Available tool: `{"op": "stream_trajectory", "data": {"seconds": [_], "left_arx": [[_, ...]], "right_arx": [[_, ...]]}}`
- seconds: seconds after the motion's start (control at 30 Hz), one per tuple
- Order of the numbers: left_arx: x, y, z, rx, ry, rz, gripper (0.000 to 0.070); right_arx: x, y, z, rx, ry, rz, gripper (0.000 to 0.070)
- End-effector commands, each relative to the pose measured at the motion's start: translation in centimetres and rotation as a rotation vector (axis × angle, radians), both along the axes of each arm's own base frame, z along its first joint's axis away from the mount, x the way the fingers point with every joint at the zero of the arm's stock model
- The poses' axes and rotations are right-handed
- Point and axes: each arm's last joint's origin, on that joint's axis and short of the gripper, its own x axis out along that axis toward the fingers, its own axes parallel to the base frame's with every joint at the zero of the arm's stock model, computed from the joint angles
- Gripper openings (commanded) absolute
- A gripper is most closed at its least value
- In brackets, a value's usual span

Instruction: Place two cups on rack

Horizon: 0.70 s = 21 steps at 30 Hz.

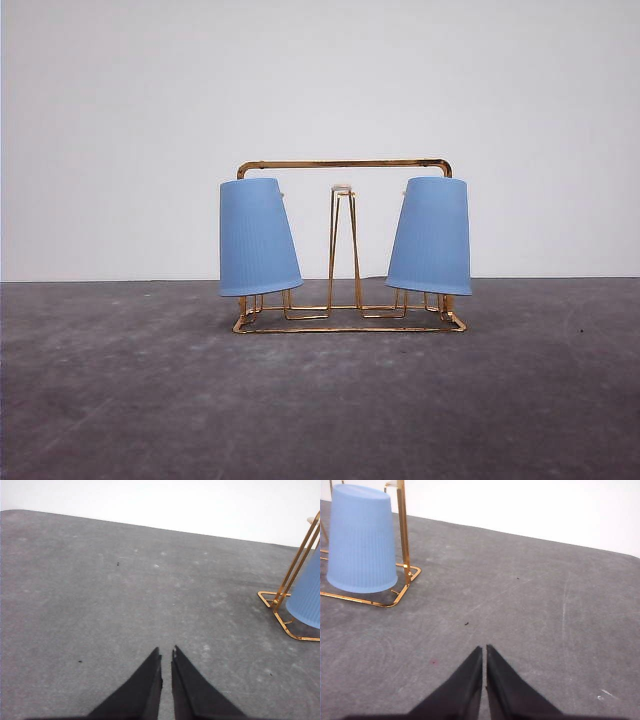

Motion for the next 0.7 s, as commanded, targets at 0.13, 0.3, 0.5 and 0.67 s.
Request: {"op": "stream_trajectory", "data": {"seconds": [0.13, 0.3, 0.5, 0.67], "left_arx": [[0.05, 0.02, -0.55, -0.006, 0.02, 0.004, 0.0017], [0.05, 0.02, -0.56, -0.007, 0.021, 0.004, 0.0017], [0.05, 0.02, -0.56, -0.006, 0.021, 0.004, 0.0017], [0.05, 0.02, -0.55, -0.006, 0.021, 0.004, 0.0017]], "right_arx": [[0.04, -0.03, -0.03, 0.017, -0.007, -0.007, 0.0012], [0.04, -0.03, -0.02, 0.017, -0.007, -0.007, 0.0012], [0.04, -0.03, -0.02, 0.017, -0.007, -0.007, 0.0012], [0.04, -0.03, -0.02, 0.017, -0.007, -0.007, 0.0012]]}}
